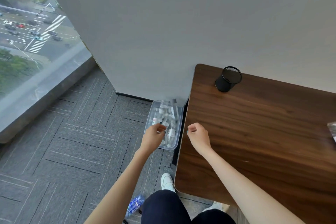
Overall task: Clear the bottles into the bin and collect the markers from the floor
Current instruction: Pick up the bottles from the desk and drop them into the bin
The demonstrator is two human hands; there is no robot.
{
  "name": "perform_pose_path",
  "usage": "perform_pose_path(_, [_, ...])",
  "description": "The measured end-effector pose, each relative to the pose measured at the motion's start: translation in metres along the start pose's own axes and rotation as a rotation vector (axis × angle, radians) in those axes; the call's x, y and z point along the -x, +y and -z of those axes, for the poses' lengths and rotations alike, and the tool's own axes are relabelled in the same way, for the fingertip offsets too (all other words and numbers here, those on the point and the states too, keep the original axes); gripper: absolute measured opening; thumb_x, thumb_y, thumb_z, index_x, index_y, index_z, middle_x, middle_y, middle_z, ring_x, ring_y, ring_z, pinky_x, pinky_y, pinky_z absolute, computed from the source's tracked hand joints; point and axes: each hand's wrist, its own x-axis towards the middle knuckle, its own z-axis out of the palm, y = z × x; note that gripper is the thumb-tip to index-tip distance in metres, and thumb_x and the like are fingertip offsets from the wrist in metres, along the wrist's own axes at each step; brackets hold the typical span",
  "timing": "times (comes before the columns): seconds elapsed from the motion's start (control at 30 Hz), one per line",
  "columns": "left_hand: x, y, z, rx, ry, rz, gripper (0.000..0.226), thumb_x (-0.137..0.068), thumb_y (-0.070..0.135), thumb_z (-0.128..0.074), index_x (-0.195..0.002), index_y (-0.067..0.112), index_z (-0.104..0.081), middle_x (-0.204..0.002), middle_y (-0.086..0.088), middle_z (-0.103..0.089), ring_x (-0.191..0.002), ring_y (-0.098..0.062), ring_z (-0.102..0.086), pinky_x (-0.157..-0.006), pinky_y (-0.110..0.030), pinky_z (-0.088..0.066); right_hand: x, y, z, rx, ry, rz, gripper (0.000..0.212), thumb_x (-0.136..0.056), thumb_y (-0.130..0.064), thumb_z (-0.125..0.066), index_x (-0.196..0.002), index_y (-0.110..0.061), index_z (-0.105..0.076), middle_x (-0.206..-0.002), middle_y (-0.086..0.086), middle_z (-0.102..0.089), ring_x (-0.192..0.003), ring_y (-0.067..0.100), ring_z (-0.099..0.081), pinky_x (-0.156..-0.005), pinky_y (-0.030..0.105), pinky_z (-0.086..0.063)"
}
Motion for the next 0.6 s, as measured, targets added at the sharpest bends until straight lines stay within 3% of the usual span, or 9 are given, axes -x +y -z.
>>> perform_pose_path(0.4, [0.010,0.082,-0.076,0.019,-0.036,-0.150,0.019,-0.088,0.009,-0.055,-0.097,0.021,-0.068,-0.095,0.002,-0.070,-0.082,-0.011,-0.064,-0.075,-0.030,-0.053,0.001,0.046,0.078,-0.199,0.125,0.016,0.014,-0.092,-0.010,-0.056,-0.090,-0.022,-0.064,-0.092,-0.002,-0.065,-0.087,0.018,-0.068,-0.078,0.039,-0.059])
perform_pose_path(0.6, [0.031,0.132,-0.139,-0.077,-0.060,-0.175,0.019,-0.087,0.013,-0.057,-0.097,0.024,-0.069,-0.092,0.006,-0.071,-0.089,-0.011,-0.064,-0.079,-0.030,-0.053,0.003,0.096,0.151,-0.256,0.148,0.018,0.018,-0.090,-0.008,-0.056,-0.087,-0.024,-0.064,-0.090,-0.003,-0.064,-0.087,0.021,-0.068,-0.078,0.040,-0.058])
